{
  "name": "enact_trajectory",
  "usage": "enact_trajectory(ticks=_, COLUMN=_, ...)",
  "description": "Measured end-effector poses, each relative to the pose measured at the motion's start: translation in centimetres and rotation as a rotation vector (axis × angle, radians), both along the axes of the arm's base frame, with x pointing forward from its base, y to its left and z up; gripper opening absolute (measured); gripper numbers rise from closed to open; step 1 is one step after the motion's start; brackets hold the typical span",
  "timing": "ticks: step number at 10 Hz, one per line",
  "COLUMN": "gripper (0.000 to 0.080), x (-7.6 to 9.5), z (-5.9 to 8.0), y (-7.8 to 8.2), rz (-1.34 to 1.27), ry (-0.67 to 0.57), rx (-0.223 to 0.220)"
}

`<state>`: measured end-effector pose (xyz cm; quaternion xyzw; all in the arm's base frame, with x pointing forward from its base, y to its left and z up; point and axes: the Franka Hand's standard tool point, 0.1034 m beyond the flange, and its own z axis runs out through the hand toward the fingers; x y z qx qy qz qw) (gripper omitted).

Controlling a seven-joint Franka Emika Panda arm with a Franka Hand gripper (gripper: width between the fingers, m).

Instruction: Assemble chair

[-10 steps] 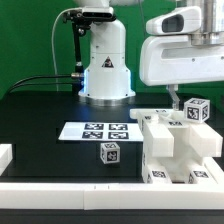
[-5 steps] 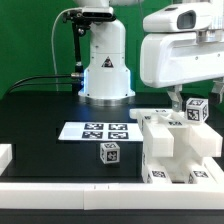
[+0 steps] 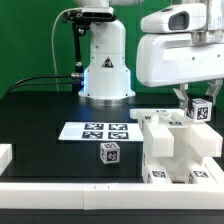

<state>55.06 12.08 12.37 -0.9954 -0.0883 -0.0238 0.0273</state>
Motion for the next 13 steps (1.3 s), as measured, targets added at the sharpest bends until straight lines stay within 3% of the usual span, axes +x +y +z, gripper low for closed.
enact_trajectory(ticks=7, gripper=0.0282, x=0.22, z=0.05, y=1.08, rz=-0.897, ry=0.03, rx=0.063)
enact_trajectory(ticks=11, gripper=0.0282, x=0.22, z=-0.02, y=1.1, rz=-1.136, ry=0.05, rx=0.094)
enact_trajectory(ticks=13, gripper=0.0522, x=0.2, z=-0.05, y=1.08, rz=-1.053, ry=0.044, rx=0.089)
